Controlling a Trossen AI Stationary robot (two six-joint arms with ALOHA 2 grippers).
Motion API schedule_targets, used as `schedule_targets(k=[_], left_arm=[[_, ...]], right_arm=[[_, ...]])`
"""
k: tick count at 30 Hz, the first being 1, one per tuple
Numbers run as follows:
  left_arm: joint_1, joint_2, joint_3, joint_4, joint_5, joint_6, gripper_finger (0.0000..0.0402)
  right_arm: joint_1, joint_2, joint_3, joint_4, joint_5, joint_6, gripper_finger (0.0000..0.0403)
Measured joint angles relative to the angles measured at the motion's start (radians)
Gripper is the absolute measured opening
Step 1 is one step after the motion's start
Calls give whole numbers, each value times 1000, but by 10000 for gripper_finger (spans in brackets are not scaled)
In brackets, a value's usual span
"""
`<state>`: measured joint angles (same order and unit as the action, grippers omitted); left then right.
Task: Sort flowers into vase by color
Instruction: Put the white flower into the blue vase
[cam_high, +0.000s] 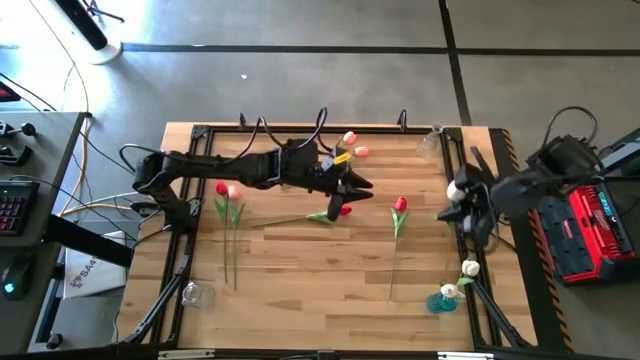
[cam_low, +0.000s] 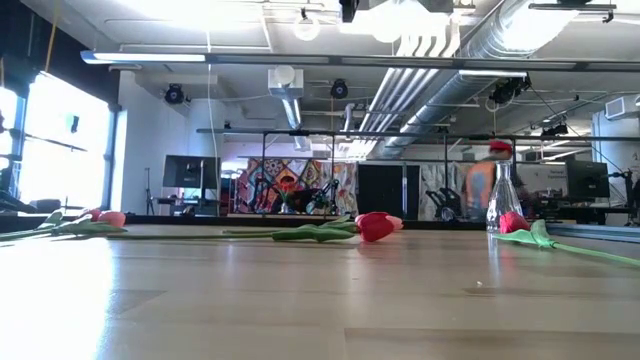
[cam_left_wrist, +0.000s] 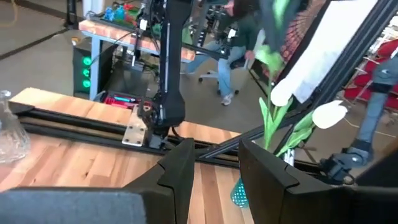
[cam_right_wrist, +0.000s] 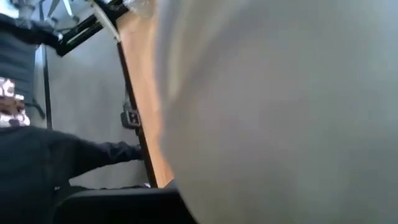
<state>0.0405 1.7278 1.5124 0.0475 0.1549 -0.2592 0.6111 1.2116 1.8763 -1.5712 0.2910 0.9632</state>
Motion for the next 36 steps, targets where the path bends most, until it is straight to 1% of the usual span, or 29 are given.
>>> schedule_targets(k=[3, 6, 11, 15, 18, 23, 29, 32, 36], left_arm=[[-10, 15, 2, 10, -30, -1, 113], [-17, 38, 1, 45, -31, -25, 113], [-24, 65, 1, 92, -29, -77, 113], [-29, 65, 1, 100, -28, -73, 113], [-30, 65, 1, 99, -24, -71, 113], [-29, 65, 1, 98, -8, -71, 113], [-29, 65, 1, 101, 4, -61, 113], [-26, 65, 0, 100, 41, -61, 113], [-25, 65, 0, 100, 51, -53, 113]], right_arm=[[71, 21, 0, 0, 25, 12, 0], [118, 54, 0, 1, 31, 24, 0], [179, 116, -1, 0, 42, 36, 0], [217, 157, -2, 0, 56, 61, 0], [248, 178, -7, 2, 85, 95, 0], [300, 190, -81, 0, 109, 206, 0], [358, 191, -178, 2, 166, 355, 0], [374, 190, -198, 14, 181, 395, 10], [389, 190, -216, 26, 181, 431, 49]])
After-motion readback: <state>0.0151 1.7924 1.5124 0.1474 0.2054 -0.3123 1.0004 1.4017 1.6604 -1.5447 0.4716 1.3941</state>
